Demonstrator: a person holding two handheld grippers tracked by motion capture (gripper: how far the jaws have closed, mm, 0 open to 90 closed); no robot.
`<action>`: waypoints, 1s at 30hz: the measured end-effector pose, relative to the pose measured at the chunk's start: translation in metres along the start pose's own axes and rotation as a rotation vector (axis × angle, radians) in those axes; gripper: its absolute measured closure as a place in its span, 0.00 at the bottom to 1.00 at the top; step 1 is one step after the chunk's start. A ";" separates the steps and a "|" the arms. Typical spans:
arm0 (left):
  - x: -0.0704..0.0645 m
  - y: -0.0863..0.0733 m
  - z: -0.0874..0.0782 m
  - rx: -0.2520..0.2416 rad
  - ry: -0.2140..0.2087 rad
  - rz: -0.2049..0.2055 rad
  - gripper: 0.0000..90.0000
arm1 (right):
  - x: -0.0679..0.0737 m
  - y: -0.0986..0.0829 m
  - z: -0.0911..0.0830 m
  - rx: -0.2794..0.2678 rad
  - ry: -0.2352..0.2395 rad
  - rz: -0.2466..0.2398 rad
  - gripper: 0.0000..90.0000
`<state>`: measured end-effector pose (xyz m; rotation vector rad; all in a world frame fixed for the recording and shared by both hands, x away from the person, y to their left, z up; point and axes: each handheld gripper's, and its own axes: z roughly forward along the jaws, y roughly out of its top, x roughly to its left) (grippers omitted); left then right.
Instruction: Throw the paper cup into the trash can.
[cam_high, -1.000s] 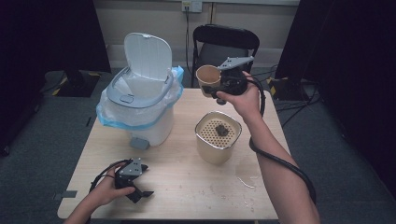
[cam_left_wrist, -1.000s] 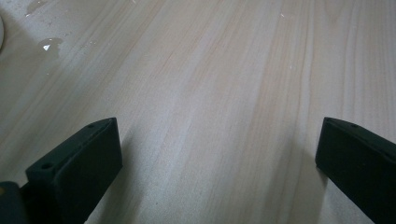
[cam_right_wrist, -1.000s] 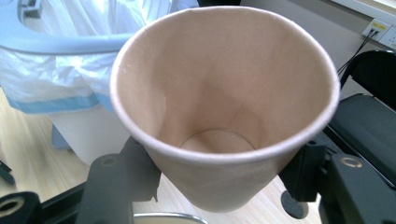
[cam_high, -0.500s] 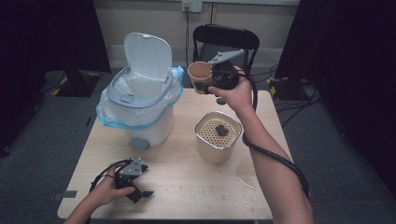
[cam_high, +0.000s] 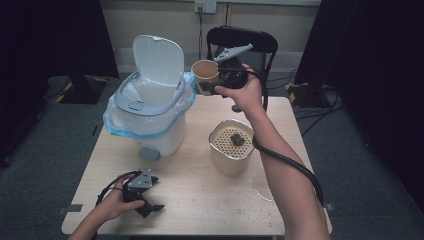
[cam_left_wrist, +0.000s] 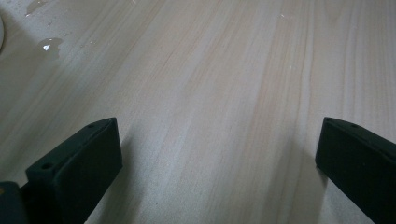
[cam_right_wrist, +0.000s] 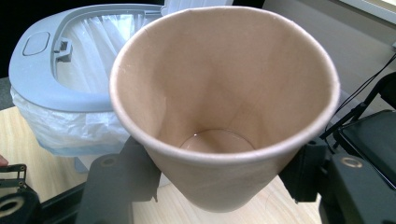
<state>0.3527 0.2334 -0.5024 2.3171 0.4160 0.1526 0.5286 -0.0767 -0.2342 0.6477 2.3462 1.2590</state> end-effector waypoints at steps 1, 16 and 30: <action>0.000 0.000 0.000 0.000 0.000 0.000 0.00 | 0.000 0.002 0.001 -0.002 0.001 0.001 0.46; 0.000 0.000 0.001 -0.008 -0.003 0.004 0.00 | 0.012 0.030 0.024 -0.015 0.068 -0.004 0.45; 0.000 0.000 0.001 -0.008 -0.004 0.004 0.00 | 0.029 0.046 0.052 -0.025 0.124 -0.017 0.45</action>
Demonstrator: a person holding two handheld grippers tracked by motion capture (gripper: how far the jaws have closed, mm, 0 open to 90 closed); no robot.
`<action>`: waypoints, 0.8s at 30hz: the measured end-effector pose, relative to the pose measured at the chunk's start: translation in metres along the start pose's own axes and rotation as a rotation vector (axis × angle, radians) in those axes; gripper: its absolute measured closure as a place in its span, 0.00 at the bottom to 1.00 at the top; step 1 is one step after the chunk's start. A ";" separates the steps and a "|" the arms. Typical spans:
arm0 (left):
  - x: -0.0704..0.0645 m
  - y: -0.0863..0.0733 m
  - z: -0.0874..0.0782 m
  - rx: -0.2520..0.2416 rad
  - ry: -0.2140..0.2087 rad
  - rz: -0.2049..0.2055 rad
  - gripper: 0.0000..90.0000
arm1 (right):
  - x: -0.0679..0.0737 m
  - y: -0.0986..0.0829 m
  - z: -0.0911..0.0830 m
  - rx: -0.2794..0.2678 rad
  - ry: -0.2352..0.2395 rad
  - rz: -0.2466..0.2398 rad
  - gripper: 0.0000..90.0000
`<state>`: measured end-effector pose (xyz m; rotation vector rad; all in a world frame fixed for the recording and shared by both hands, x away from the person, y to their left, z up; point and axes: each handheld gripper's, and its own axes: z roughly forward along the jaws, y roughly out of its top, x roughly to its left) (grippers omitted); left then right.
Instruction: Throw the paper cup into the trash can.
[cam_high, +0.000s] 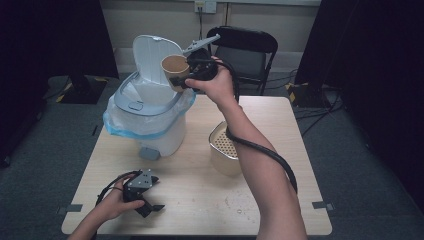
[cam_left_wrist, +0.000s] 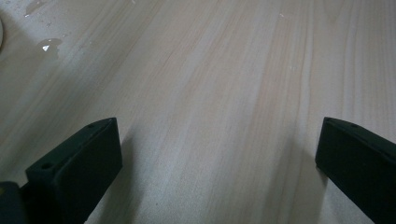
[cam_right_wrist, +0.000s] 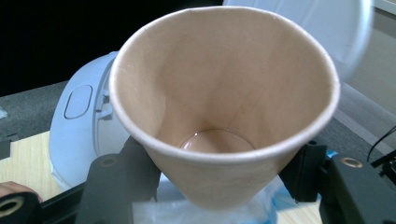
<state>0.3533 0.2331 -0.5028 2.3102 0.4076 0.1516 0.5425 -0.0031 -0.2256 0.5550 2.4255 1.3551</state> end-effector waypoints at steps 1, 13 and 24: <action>0.000 0.000 0.000 0.000 -0.001 0.001 0.00 | 0.001 0.001 0.002 0.000 0.006 0.002 0.45; 0.000 0.000 0.000 0.001 -0.002 0.003 0.00 | 0.010 0.001 0.032 0.019 0.058 0.001 0.43; 0.000 0.000 0.000 0.000 -0.002 0.002 0.00 | 0.006 -0.007 0.027 0.004 0.029 0.023 0.30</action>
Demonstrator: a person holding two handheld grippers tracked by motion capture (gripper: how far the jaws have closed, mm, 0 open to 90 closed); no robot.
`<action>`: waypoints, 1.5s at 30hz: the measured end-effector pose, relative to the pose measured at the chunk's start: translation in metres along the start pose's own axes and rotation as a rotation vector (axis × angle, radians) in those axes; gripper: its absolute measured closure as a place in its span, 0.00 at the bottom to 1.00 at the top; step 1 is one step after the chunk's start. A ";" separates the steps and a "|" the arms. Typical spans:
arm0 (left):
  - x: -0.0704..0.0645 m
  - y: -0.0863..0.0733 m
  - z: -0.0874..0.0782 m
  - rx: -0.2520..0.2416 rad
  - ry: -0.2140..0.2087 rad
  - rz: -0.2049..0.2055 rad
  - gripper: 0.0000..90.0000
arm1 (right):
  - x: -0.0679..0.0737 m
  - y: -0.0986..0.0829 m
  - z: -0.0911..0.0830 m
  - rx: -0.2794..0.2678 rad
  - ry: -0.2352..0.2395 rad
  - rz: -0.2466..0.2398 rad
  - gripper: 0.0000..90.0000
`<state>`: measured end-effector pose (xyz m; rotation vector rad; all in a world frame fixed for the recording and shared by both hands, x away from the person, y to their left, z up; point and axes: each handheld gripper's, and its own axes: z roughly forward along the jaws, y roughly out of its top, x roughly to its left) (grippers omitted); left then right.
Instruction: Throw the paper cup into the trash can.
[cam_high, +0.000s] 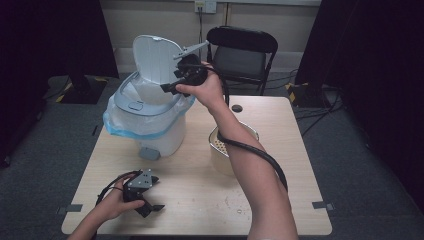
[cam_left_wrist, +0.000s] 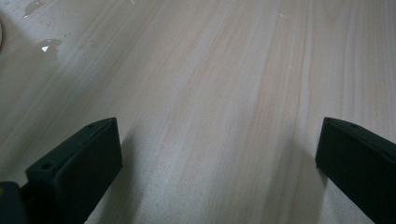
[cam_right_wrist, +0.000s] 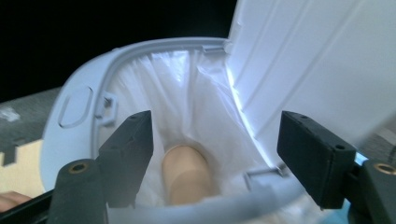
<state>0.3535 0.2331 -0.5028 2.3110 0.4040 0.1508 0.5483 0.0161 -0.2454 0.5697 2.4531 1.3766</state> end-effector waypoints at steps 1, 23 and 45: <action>0.000 0.000 0.000 0.000 0.000 0.000 0.00 | -0.001 -0.001 -0.002 0.000 -0.002 0.005 0.30; 0.000 0.000 0.001 -0.006 -0.003 0.000 0.00 | -0.037 0.012 -0.019 -0.038 -0.082 0.053 0.31; 0.000 0.000 0.001 -0.006 -0.003 0.001 0.00 | -0.005 0.019 -0.019 -0.053 0.031 -0.025 0.35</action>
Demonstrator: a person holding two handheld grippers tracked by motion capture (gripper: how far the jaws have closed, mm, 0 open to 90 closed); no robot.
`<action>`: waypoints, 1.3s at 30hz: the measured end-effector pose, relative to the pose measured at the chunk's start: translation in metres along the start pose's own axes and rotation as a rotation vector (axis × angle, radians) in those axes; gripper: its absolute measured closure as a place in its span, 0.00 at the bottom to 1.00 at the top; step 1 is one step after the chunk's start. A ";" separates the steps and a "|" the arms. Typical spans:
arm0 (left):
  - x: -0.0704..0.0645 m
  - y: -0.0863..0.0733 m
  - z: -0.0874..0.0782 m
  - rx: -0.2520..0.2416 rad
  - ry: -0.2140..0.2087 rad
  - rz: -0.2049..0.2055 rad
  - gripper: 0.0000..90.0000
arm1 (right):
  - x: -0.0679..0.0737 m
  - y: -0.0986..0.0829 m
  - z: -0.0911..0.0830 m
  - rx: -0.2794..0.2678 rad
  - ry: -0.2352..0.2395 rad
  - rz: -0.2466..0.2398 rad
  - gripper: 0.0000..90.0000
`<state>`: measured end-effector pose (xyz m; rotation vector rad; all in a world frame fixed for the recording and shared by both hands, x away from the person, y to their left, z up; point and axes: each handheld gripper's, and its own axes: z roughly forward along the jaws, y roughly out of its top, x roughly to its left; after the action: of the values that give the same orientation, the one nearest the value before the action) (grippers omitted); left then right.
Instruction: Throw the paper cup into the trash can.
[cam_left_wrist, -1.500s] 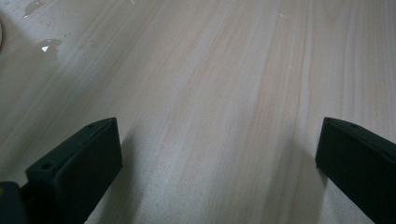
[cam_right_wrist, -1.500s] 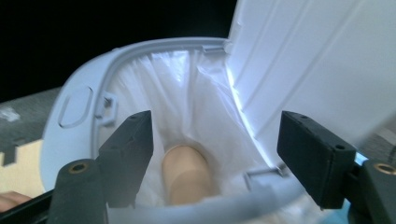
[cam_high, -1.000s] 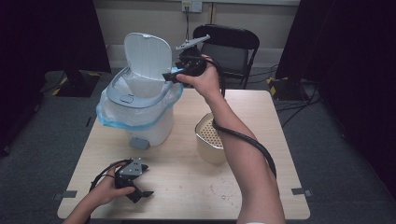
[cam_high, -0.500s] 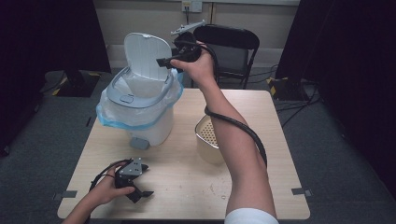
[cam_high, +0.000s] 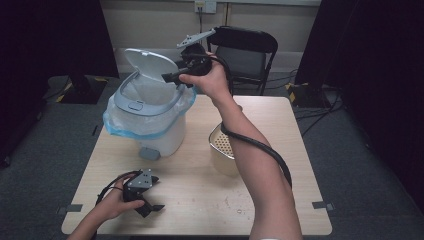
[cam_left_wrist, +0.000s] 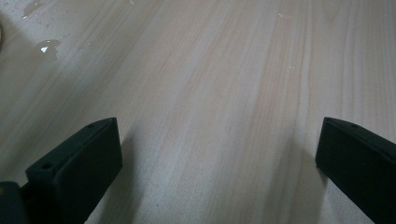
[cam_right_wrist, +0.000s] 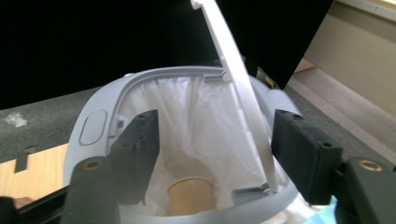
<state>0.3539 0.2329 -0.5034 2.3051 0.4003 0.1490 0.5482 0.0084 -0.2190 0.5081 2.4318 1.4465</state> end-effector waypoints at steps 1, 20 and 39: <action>0.000 0.000 0.000 0.001 -0.001 0.000 0.00 | 0.001 -0.001 0.001 0.000 0.008 0.002 0.33; 0.000 0.000 0.000 0.004 0.000 -0.001 0.00 | 0.026 -0.014 0.002 0.034 0.171 -0.049 0.21; -0.001 0.000 -0.001 0.009 0.006 -0.007 0.00 | 0.041 -0.023 0.010 0.053 0.241 0.026 0.24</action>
<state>0.3529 0.2334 -0.5028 2.3121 0.4134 0.1514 0.5117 0.0232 -0.2459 0.3983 2.6639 1.5372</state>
